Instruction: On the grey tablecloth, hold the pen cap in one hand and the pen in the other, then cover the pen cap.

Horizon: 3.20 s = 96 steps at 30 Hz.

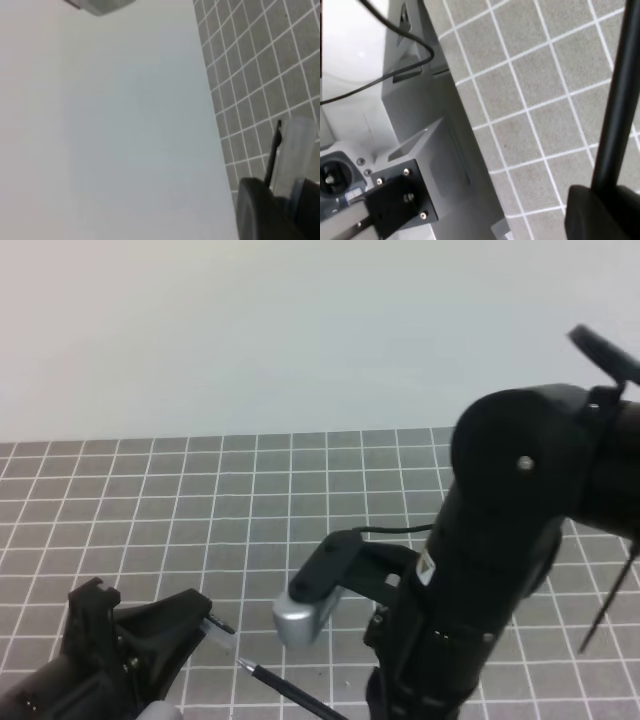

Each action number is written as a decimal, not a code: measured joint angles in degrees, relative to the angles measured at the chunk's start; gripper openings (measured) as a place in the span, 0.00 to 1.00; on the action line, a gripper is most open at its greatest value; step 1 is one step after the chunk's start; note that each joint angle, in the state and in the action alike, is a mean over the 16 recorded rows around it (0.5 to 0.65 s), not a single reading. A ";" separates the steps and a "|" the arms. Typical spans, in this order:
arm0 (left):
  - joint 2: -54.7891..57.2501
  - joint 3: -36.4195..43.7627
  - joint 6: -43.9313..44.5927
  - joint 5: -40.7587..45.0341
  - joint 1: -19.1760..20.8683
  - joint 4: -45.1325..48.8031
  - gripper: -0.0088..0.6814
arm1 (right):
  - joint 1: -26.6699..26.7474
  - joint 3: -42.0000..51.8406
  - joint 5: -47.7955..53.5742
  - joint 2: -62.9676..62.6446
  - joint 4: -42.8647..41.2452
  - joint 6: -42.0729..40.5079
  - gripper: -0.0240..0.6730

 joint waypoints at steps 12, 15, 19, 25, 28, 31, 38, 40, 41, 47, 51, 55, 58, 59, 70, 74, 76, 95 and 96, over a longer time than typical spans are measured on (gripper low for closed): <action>0.00 0.00 -0.03 2.17 0.00 -0.05 0.13 | 0.00 -1.60 -3.01 1.42 -0.54 0.25 0.13; 0.00 0.00 -0.03 2.43 0.00 -0.29 0.13 | 0.00 -1.72 -3.01 1.46 -0.61 0.29 0.13; 0.00 0.00 -0.03 2.74 0.00 -1.08 0.13 | 0.00 -1.82 -1.52 1.46 -0.44 0.52 0.11; 0.00 0.00 -0.02 2.94 0.00 -2.42 0.13 | 0.03 -1.82 -1.52 1.56 -0.38 0.91 0.11; 0.00 0.00 0.12 3.02 0.00 -2.95 0.13 | 0.05 -1.82 -1.52 1.56 -0.32 1.10 0.11; 0.00 0.00 0.27 3.20 0.00 -3.43 0.13 | 0.07 -1.82 -1.52 1.59 -0.20 1.28 0.11; 0.00 0.00 0.69 3.75 0.00 -4.36 0.13 | 0.11 -1.74 -3.01 1.62 -0.09 1.37 0.13; 0.00 0.01 0.86 3.85 0.00 -4.67 0.13 | 0.11 -1.74 -3.01 1.62 -0.01 1.39 0.13; 0.00 0.02 0.94 3.89 0.00 -4.83 0.13 | 0.11 -1.74 -3.01 1.62 0.04 1.40 0.13; 0.00 0.06 1.39 3.64 0.00 -5.78 0.13 | 0.15 -1.82 -1.52 1.49 0.94 1.16 0.11; 0.00 0.09 2.08 3.11 0.00 -5.88 0.13 | 0.18 -1.84 -1.14 1.49 1.44 0.91 0.10; 0.00 0.12 2.63 2.51 0.00 -5.00 0.13 | 0.21 -1.84 -1.14 1.49 1.86 0.61 0.10; 0.00 0.12 2.94 2.17 0.00 -3.79 0.13 | 0.24 -1.84 -1.14 1.49 2.05 0.31 0.10; 0.00 0.12 3.00 2.06 0.00 -3.37 0.13 | 0.24 -1.84 -1.14 1.49 2.04 0.21 0.10; -0.48 0.12 0.98 1.11 0.00 0.18 0.13 | 0.23 -1.78 -3.01 1.60 0.62 -0.08 0.13; -0.75 0.12 -0.41 0.89 -0.01 0.33 0.13 | 0.23 -1.81 -3.01 1.56 0.24 -0.13 0.13; -0.89 0.12 -1.05 0.89 -0.13 0.61 0.13 | 0.23 -1.83 -3.01 1.53 0.11 -0.14 0.13; -1.17 0.12 -2.52 5.10 -5.42 4.58 0.13 | 0.35 -1.79 -2.91 1.52 0.73 -1.89 0.13; -1.17 0.12 -2.56 5.10 -5.47 4.58 0.13 | 0.35 -1.79 -2.91 1.52 0.85 -2.19 0.13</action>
